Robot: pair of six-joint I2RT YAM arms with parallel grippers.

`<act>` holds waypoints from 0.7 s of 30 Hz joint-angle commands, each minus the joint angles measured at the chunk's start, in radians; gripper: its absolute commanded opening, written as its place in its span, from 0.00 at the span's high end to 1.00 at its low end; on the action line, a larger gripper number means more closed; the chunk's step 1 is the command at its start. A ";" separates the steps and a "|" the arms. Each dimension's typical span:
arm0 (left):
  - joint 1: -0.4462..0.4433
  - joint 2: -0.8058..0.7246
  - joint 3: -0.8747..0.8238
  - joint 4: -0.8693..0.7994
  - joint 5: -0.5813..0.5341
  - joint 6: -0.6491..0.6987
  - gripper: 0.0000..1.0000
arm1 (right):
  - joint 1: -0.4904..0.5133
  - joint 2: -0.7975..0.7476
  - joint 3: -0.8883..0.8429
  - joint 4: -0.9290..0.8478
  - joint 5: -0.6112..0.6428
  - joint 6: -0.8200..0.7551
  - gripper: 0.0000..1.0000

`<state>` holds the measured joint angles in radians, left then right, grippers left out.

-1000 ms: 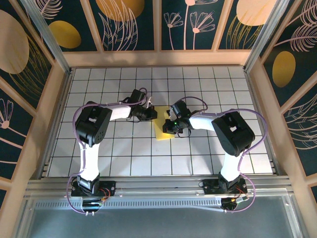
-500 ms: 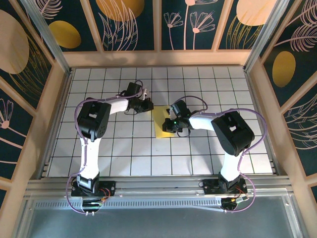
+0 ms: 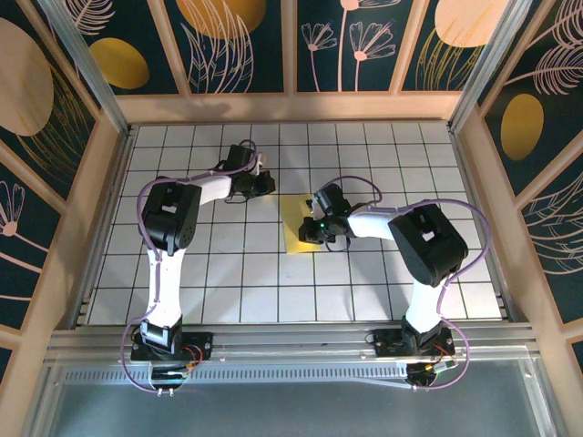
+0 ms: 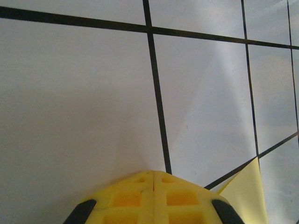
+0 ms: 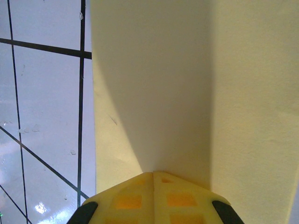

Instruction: Fold a paper plane with a square sheet of paper (fold left side to right side)

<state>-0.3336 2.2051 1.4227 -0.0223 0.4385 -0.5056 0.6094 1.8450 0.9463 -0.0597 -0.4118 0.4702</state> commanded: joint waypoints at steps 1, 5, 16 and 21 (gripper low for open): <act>0.018 -0.072 -0.094 0.046 0.008 -0.035 0.95 | -0.013 0.076 -0.060 -0.161 0.117 -0.007 1.00; -0.008 -0.142 -0.199 0.134 0.070 -0.087 0.95 | -0.013 0.072 -0.064 -0.158 0.120 -0.002 1.00; -0.123 -0.180 -0.251 0.185 0.048 -0.117 0.96 | -0.010 0.075 -0.069 -0.153 0.122 0.002 1.00; -0.131 -0.136 -0.224 0.178 0.057 -0.113 0.96 | -0.010 0.077 -0.071 -0.150 0.122 0.001 1.00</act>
<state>-0.4667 2.0506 1.1828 0.1295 0.4889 -0.6083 0.6094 1.8446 0.9417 -0.0517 -0.4122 0.4740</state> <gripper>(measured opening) 0.044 0.047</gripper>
